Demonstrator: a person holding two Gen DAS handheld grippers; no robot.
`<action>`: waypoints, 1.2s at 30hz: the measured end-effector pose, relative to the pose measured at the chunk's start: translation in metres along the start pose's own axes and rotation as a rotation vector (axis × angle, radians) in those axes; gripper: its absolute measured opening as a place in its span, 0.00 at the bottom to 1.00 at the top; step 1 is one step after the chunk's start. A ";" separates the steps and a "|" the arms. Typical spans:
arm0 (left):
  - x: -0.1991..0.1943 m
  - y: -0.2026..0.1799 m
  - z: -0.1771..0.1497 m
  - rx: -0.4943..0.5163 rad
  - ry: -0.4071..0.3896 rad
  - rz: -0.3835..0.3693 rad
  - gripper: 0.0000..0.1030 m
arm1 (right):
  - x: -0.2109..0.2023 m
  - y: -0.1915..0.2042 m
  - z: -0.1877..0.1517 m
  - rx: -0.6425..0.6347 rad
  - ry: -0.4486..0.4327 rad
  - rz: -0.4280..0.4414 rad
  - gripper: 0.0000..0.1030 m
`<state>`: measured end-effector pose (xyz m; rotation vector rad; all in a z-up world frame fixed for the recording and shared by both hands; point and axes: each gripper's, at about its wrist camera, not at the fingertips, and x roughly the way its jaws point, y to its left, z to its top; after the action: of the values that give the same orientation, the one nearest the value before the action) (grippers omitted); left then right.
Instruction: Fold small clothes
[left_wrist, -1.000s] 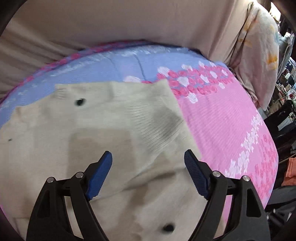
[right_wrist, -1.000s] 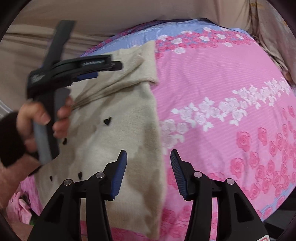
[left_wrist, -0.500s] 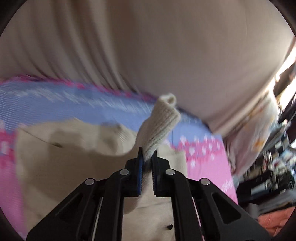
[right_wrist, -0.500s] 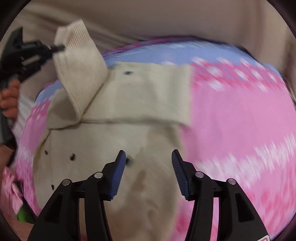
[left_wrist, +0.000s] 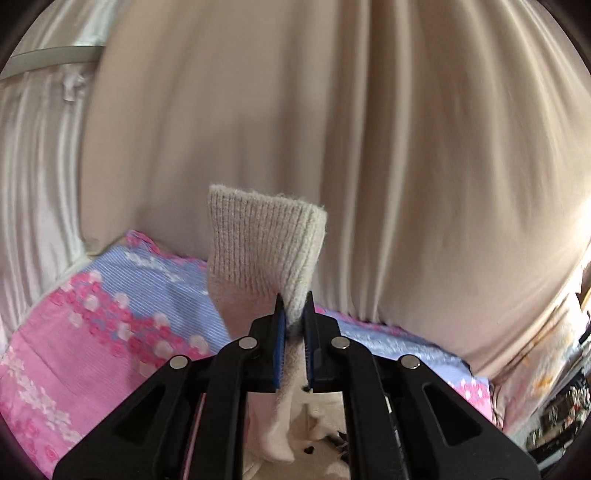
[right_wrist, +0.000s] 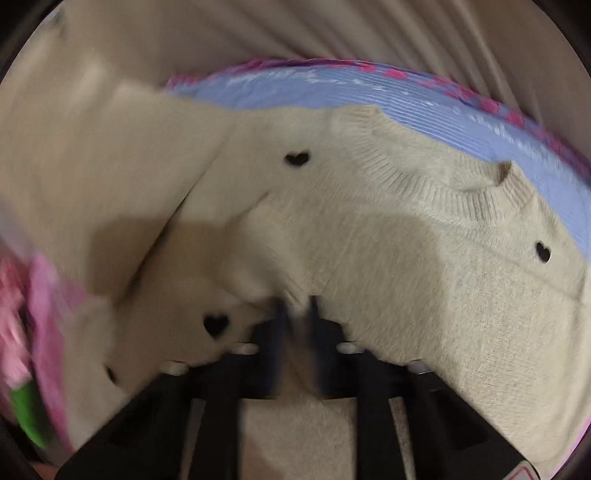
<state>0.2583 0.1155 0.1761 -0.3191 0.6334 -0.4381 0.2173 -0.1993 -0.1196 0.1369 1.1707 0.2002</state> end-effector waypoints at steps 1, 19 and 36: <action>-0.003 0.003 0.002 -0.001 -0.005 -0.007 0.07 | -0.006 -0.002 0.007 0.038 -0.025 0.022 0.07; 0.048 -0.110 -0.042 0.189 0.133 -0.269 0.08 | -0.056 -0.023 -0.022 0.195 -0.111 0.166 0.35; 0.205 -0.261 -0.338 0.413 0.596 -0.253 0.47 | -0.198 -0.207 -0.178 0.595 -0.259 -0.134 0.42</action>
<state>0.1170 -0.2600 -0.0752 0.1401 1.0639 -0.9069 -0.0036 -0.4450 -0.0532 0.5884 0.9465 -0.2844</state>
